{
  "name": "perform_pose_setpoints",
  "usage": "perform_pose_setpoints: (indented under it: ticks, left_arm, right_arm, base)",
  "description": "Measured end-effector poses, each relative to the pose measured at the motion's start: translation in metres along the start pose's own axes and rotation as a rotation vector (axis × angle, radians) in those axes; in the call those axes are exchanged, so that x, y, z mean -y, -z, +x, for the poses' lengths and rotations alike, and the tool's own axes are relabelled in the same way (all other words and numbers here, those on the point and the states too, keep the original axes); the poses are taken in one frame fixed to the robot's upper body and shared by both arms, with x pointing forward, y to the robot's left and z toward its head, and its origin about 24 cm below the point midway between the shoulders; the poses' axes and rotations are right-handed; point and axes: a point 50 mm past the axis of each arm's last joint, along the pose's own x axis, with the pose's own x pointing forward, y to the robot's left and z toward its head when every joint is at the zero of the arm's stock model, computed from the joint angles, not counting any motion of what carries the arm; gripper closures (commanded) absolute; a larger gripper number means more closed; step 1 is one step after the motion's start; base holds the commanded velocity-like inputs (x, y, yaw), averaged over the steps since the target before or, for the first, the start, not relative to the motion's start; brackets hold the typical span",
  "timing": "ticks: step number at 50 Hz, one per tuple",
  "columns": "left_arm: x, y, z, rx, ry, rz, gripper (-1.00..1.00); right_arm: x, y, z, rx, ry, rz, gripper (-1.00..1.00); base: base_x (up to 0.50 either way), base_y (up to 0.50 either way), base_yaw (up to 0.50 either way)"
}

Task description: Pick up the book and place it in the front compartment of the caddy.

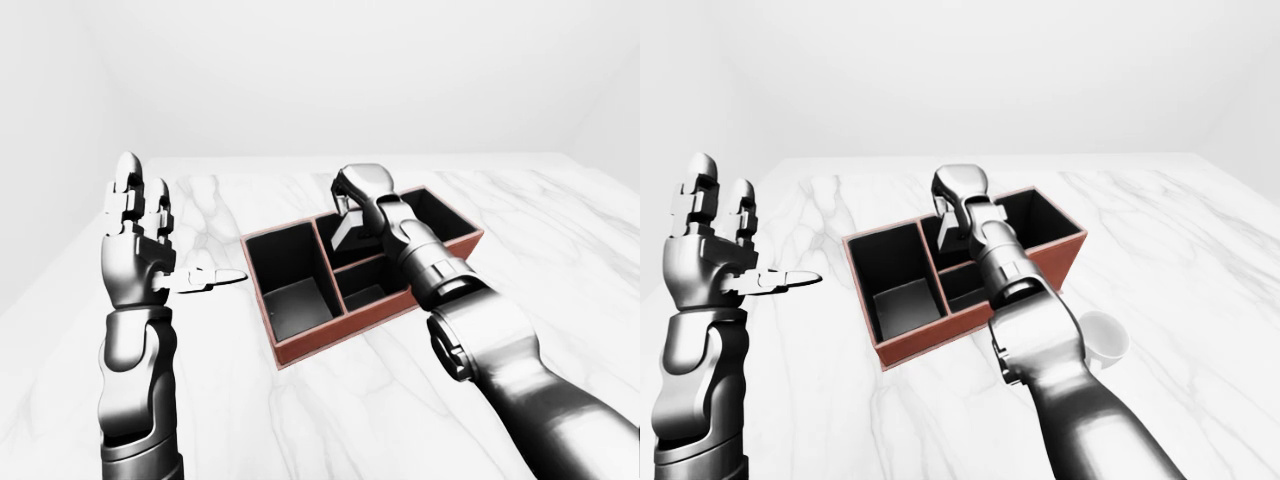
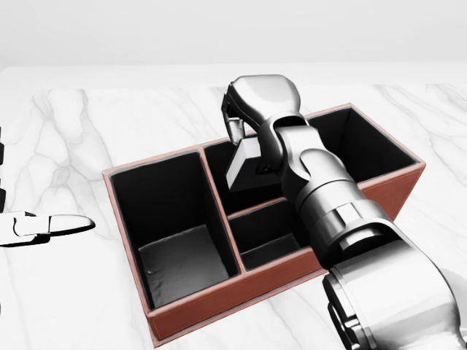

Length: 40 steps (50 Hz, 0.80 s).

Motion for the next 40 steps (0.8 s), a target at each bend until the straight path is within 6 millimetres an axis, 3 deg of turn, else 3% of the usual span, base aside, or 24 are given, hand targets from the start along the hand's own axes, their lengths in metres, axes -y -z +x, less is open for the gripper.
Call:
perform_pose_setpoints:
  ticks: [40]
  left_arm:
    - [0.000, -0.004, 0.000, 0.017, 0.000, -0.003, -1.00]
  right_arm:
    - [-0.015, 0.001, -0.005, 0.009, 0.019, -0.029, 1.00]
  base:
    - [0.00, 0.00, 0.00]
